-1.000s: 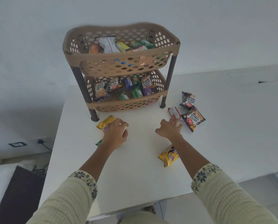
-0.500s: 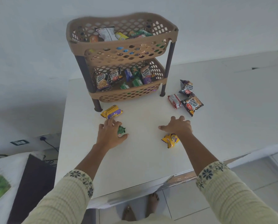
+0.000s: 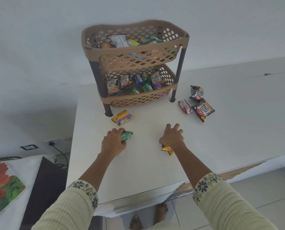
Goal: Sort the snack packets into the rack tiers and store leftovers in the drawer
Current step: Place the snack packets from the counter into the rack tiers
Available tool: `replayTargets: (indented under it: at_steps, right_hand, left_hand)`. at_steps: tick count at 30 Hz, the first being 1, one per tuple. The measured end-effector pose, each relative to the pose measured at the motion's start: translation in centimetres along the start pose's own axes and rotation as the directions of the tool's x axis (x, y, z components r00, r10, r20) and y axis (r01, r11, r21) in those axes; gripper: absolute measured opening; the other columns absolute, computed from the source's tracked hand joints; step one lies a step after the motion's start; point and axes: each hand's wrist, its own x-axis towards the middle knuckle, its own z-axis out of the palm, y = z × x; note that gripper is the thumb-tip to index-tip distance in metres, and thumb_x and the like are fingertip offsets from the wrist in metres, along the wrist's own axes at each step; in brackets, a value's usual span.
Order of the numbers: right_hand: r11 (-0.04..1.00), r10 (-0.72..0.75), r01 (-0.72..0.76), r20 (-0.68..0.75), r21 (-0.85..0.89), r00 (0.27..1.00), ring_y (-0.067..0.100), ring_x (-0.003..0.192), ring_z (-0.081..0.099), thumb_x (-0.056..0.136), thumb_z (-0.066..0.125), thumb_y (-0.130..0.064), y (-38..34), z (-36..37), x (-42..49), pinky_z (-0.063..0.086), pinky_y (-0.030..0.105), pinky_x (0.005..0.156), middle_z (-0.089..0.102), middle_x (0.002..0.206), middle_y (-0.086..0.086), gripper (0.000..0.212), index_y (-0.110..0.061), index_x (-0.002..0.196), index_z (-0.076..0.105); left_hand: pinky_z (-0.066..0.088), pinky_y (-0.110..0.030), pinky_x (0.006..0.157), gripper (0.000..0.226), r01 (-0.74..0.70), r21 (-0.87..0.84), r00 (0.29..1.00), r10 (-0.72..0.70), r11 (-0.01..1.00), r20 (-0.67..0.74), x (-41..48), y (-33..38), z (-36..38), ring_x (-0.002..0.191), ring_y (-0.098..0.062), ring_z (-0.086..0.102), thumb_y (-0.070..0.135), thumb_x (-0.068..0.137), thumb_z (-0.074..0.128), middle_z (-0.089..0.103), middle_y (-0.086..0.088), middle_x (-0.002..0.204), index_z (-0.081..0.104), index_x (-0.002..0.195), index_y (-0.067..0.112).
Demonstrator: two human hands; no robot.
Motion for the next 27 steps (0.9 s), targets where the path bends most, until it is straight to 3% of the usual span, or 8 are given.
replayTargets:
  at_steps: [7, 11, 15, 19, 23, 27]
  right_hand:
    - [0.996, -0.087, 0.087, 0.002, 0.036, 0.996, 0.038, 0.118, 0.043, 0.078, 0.073, -0.028, -3.3, 0.9, 0.9, 0.039, 0.034, 0.075, 0.039, 0.129, 0.018, 0.067, -0.008, 0.130, 0.037]
    - [0.978, -0.143, 0.126, 0.091, 0.167, 0.986, 0.037, 0.110, 0.055, 0.077, 0.072, -0.024, -4.6, 0.8, 2.1, 0.043, 0.033, 0.073, 0.055, 0.118, 0.017, 0.057, -0.006, 0.121, 0.040]
    - [0.943, -0.212, 0.172, 0.116, 0.287, 0.970, 0.030, 0.100, 0.056, 0.076, 0.077, -0.034, -6.2, -0.4, 3.5, 0.041, 0.031, 0.072, 0.056, 0.110, 0.011, 0.060, -0.008, 0.120, 0.047]
    - [0.879, -0.302, 0.273, 0.013, 0.391, 0.953, 0.023, 0.086, 0.054, 0.074, 0.079, -0.041, -8.4, -3.3, 5.1, 0.044, 0.029, 0.069, 0.056, 0.096, 0.004, 0.056, -0.013, 0.115, 0.054]
    - [0.745, -0.411, 0.424, -0.147, 0.515, 0.900, 0.023, 0.093, 0.062, 0.076, 0.077, -0.037, -11.0, -6.5, 7.1, 0.050, 0.035, 0.077, 0.066, 0.099, 0.004, 0.045, -0.018, 0.113, 0.061]
    - [0.694, -0.429, 0.493, -0.249, 0.525, 0.868, 0.014, 0.087, 0.055, 0.078, 0.078, -0.034, -13.2, -9.3, 9.8, 0.040, 0.027, 0.073, 0.060, 0.093, -0.004, 0.045, -0.018, 0.117, 0.060]
  left_hand:
    - [0.048, -0.036, 0.076, 0.052, 0.086, -0.269, 0.990, -0.114, 0.959, -0.089, 0.8, 0.7, -0.8, 0.100, -0.027, 0.059, 0.038, 0.081, 0.063, 0.059, -0.004, 0.108, 0.049, 0.129, 0.025]
    - [0.050, -0.036, 0.079, 0.052, 0.098, -0.341, 0.979, -0.152, 0.935, -0.136, 2.1, 1.5, -1.7, 0.101, -0.027, 0.061, 0.046, 0.080, 0.065, 0.063, -0.002, 0.112, 0.052, 0.126, 0.027]
    - [0.050, -0.035, 0.077, 0.049, 0.095, -0.414, 0.964, -0.187, 0.905, -0.188, 3.7, 2.1, -3.0, 0.099, -0.026, 0.063, 0.052, 0.080, 0.064, 0.067, 0.002, 0.109, 0.053, 0.123, 0.030]
    - [0.043, -0.030, 0.068, 0.051, 0.065, -0.463, 0.939, -0.211, 0.884, -0.272, 6.0, 2.8, -5.2, 0.094, -0.025, 0.063, 0.056, 0.084, 0.060, 0.065, 0.002, 0.099, 0.050, 0.127, 0.028]
    - [0.046, -0.037, 0.080, 0.059, 0.065, -0.519, 0.923, -0.249, 0.853, -0.294, 9.2, 4.1, -7.3, 0.111, -0.034, 0.059, 0.055, 0.091, 0.053, 0.062, -0.008, 0.123, 0.039, 0.141, 0.027]
    - [0.049, -0.041, 0.086, 0.064, 0.003, -0.537, 0.928, -0.203, 0.844, -0.312, 12.7, 5.4, -9.5, 0.119, -0.033, 0.056, 0.046, 0.097, 0.046, 0.054, -0.009, 0.138, 0.019, 0.153, 0.030]
